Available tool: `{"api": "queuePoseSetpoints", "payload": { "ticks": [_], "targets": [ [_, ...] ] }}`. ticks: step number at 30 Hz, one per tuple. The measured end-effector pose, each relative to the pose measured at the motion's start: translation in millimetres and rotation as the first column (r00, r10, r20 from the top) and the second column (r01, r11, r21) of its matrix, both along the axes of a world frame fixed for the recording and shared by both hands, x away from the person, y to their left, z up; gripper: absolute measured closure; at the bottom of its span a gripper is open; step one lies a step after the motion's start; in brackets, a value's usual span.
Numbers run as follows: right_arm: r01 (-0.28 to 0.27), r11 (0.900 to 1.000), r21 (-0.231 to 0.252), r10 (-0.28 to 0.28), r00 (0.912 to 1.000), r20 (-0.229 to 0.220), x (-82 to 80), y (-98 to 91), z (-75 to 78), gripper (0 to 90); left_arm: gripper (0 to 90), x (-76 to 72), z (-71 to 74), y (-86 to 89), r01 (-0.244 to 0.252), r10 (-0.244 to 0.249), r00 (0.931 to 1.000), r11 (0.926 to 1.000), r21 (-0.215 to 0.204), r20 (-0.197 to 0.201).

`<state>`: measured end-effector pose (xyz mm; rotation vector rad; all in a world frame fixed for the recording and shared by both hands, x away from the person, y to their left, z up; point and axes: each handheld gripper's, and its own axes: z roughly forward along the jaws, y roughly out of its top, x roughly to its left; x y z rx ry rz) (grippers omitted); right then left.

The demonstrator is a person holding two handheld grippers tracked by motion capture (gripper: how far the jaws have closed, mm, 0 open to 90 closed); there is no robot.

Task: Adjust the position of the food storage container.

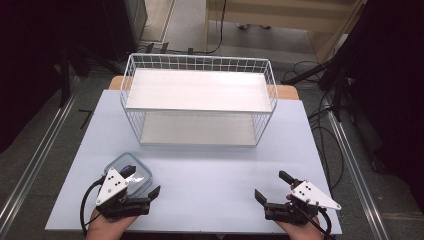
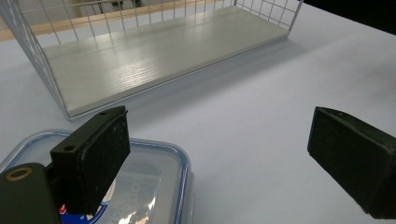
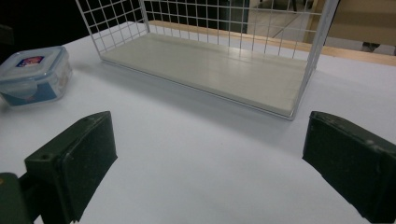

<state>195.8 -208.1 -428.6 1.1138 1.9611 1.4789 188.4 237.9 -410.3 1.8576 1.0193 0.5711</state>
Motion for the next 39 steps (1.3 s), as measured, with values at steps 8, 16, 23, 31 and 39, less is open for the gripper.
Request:
{"api": "queuePoseSetpoints", "payload": {
  "ticks": [8, 16, 23, 31, 39],
  "targets": [
    [0.007, 0.9998, -0.018, -0.007, 0.9997, -0.025, 3.1, 3.3, -4.5, 2.5, 6.1, -0.1, 0.1, 4.6, 0.006, -0.006, 1.0000, 0.9998, -0.019, -0.006],
    [0.010, 0.9999, -0.011, -0.010, 0.9997, -0.020, 3.1, 2.4, -3.7, 2.5, 6.2, -0.7, 1.4, 6.9, -0.005, 0.005, 1.0000, 0.9996, -0.027, -0.007],
    [-0.001, 0.9999, -0.011, 0.001, 0.9998, -0.020, 4.4, 1.1, -4.1, 2.5, 7.2, 0.9, 0.9, 11.0, -0.018, 0.017, 0.9998, 0.9992, -0.036, -0.009],
    [-0.005, 0.9999, -0.011, 0.005, 0.9997, -0.023, 4.6, 2.2, -4.8, 2.8, 7.3, 7.5, -0.5, 23.9, -0.047, 0.046, 0.9987, 0.9981, -0.040, -0.020],
    [-0.006, 0.9999, -0.012, 0.005, 0.9995, -0.031, 4.8, 2.3, -6.0, 3.4, 7.7, 11.2, 2.2, 38.3, -0.089, 0.089, 0.9960, 0.9945, -0.055, -0.006]
  ]
}}
